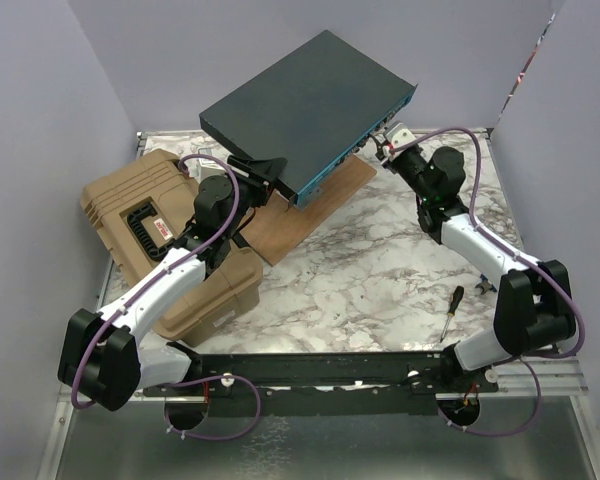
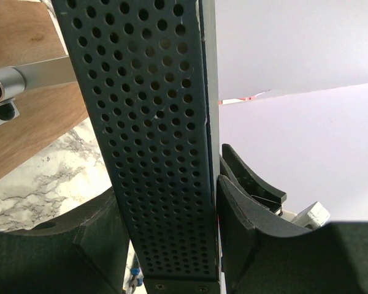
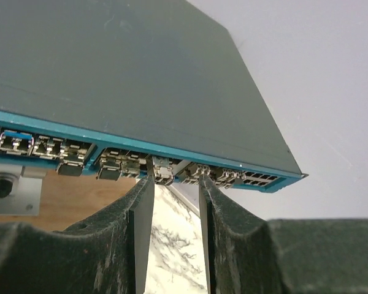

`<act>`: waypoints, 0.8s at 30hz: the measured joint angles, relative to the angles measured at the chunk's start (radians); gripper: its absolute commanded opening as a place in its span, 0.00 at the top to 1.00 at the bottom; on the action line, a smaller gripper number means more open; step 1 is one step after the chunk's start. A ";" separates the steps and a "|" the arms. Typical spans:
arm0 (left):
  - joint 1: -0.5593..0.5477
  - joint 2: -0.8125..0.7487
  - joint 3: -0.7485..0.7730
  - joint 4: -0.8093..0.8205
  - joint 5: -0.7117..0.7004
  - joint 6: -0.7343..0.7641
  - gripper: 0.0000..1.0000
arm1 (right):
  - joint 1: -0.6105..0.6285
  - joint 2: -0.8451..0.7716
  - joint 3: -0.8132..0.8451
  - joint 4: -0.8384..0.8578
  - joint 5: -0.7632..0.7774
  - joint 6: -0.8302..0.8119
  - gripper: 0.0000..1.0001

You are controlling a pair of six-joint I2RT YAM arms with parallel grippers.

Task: Insert the plug into the switch port
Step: Adjust the plug at the switch port.

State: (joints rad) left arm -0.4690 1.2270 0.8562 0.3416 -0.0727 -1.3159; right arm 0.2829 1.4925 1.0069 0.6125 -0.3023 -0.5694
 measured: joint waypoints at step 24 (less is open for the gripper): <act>-0.002 0.000 0.000 0.000 -0.002 0.000 1.00 | 0.000 0.051 -0.017 0.089 -0.003 0.018 0.64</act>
State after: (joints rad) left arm -0.4706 1.2270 0.8566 0.3416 -0.0746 -1.3159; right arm 0.2829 1.5440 0.9897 0.7017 -0.3058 -0.5510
